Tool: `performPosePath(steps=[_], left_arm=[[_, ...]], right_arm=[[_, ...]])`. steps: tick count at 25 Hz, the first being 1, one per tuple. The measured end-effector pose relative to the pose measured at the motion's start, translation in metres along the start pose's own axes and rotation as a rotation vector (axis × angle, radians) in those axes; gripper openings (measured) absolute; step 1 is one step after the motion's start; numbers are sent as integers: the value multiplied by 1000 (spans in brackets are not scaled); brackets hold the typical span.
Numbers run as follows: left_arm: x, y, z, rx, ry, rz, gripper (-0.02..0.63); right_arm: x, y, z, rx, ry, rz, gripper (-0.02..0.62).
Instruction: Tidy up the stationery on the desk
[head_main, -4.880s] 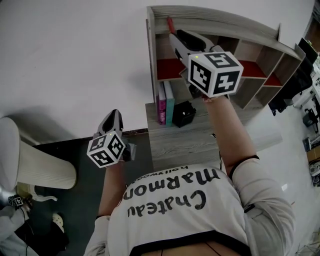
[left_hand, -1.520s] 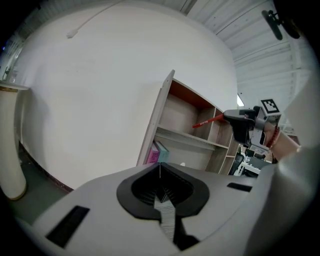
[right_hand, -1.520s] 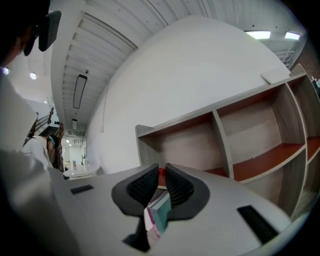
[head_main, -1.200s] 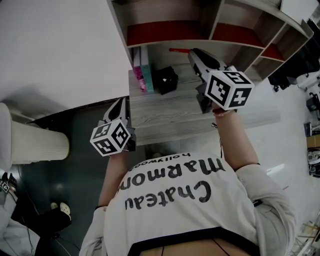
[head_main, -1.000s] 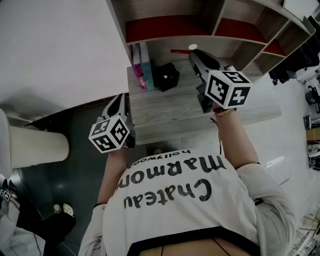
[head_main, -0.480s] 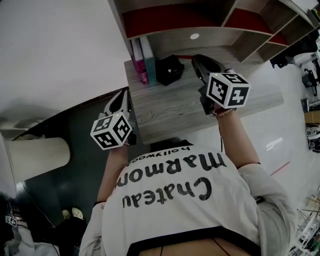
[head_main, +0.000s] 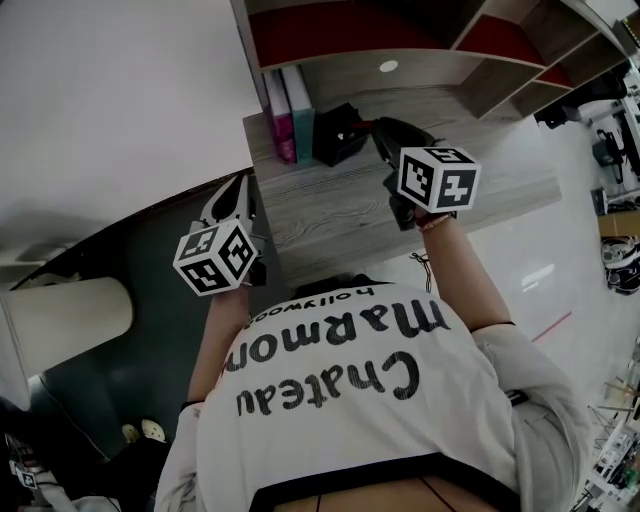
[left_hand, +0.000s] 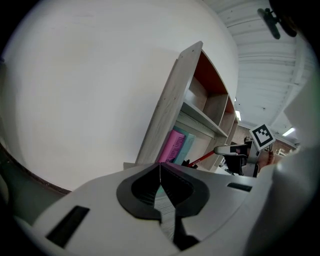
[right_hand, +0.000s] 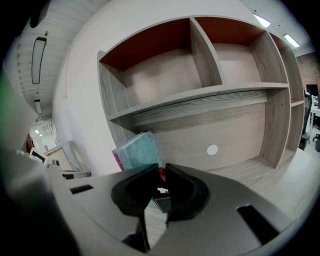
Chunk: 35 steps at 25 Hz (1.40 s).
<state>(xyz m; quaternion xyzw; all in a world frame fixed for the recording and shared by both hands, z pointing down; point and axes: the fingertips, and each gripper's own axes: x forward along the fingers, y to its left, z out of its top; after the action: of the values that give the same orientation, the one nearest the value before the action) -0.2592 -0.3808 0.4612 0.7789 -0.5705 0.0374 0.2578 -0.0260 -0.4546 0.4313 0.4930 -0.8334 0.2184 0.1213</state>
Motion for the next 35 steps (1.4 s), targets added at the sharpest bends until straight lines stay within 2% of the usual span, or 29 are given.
performPosePath(steps=[15, 23, 35], left_arm=[[-12, 24, -7, -26, -6, 46, 17], [-15, 23, -11, -58, -9, 105, 17], [-30, 18, -35, -132, -13, 241, 17]], right_arm=[[39, -1, -40, -14, 126, -7, 54], [59, 2, -46, -60, 193, 50, 54], [84, 9, -64, -156, 291, 173, 54]])
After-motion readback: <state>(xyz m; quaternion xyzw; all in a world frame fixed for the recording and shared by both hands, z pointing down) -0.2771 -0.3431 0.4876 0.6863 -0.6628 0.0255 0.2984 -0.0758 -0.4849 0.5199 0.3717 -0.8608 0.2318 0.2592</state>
